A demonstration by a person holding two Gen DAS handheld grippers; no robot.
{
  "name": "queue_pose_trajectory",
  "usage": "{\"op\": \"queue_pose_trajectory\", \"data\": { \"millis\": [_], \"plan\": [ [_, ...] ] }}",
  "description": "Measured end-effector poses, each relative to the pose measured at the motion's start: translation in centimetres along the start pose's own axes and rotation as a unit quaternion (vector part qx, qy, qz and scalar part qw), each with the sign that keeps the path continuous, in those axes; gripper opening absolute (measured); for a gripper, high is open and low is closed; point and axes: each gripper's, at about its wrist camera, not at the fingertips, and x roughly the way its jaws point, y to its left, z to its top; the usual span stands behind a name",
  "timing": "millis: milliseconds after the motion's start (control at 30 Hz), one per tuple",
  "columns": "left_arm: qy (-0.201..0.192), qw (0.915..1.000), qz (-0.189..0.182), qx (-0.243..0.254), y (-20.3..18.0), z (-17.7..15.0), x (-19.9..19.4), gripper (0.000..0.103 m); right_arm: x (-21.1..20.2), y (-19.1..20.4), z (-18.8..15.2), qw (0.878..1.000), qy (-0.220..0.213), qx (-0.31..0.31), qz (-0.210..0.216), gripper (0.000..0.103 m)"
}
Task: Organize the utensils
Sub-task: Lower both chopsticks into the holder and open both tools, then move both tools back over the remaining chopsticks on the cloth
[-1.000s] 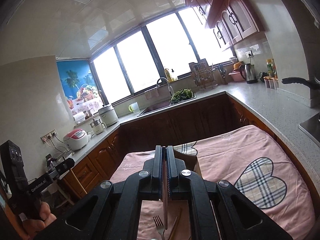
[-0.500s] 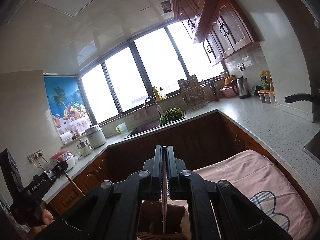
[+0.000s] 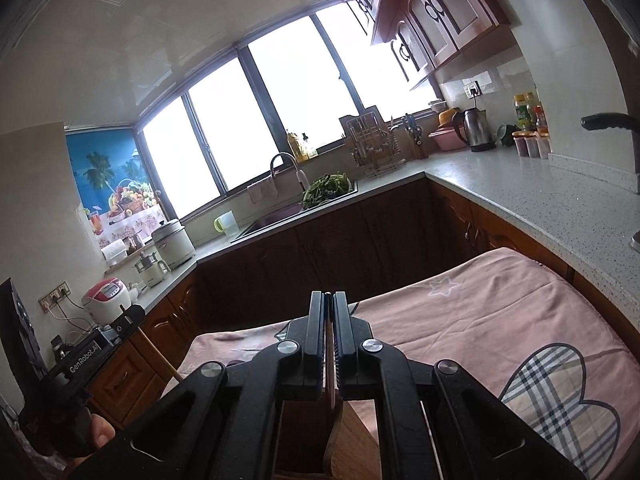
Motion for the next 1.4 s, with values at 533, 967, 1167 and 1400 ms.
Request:
{"op": "queue_pose_trajectory", "data": {
  "millis": [533,967,1167,1400],
  "plan": [
    [0.064,0.9979,0.002,-0.003,1.3,-1.4,1.9,0.006,0.6,-0.4,0.3,1.0,0.026,0.007,-0.005,0.009],
    [0.066,0.9977,0.015,-0.006,1.9,-0.9,-2.7,0.091,-3.4,-1.2,0.3,0.999,0.005,0.041,0.009,0.096],
    [0.087,0.996,0.018,0.005,2.3,-2.2,-6.8,0.096,-6.7,-1.0,-1.3,0.999,0.014,0.041,0.015,0.097],
    [0.119,0.9926,0.022,0.012,3.0,-5.1,-11.3,0.096,-10.4,-0.7,-4.2,0.998,0.038,0.052,0.013,0.097]
  ]
}}
